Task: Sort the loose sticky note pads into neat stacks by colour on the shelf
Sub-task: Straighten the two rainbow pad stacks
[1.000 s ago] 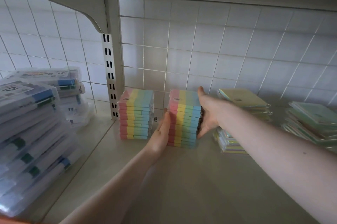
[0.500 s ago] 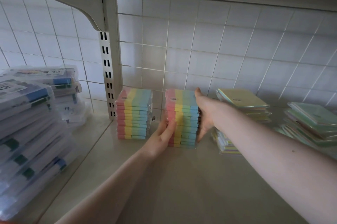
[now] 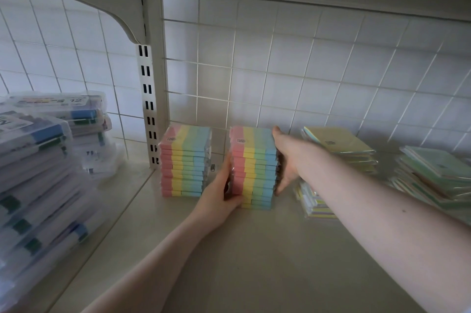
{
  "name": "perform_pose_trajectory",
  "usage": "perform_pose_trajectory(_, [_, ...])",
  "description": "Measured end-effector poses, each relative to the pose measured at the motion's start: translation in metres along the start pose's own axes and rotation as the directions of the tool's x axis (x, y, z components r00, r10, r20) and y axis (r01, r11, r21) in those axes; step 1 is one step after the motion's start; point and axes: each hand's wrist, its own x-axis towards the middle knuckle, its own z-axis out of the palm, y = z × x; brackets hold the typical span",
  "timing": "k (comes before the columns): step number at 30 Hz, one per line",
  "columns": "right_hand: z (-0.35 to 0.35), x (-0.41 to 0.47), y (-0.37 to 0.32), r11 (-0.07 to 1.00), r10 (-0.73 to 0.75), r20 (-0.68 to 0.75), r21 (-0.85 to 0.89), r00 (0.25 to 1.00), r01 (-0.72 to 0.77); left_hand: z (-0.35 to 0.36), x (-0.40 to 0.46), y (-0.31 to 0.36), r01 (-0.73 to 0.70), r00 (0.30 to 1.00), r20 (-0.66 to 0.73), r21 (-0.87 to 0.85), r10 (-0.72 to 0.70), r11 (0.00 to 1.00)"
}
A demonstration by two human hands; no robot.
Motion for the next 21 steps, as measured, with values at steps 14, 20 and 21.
perform_pose_trajectory(14, [-0.003,0.001,-0.009,0.997,-0.019,0.036,-0.070,0.999,0.022,0.001,-0.003,0.004,-0.073,0.997,-0.017,-0.126,0.071,0.989])
perform_pose_trajectory(20, [-0.004,0.005,-0.017,0.998,-0.021,0.020,-0.060,1.000,0.022,0.001,0.001,0.008,-0.102,0.995,-0.026,-0.149,0.099,0.984])
perform_pose_trajectory(21, [-0.004,0.006,-0.016,0.997,-0.015,0.023,-0.070,1.000,0.017,0.000,0.002,0.010,-0.107,0.994,-0.022,-0.144,0.105,0.984])
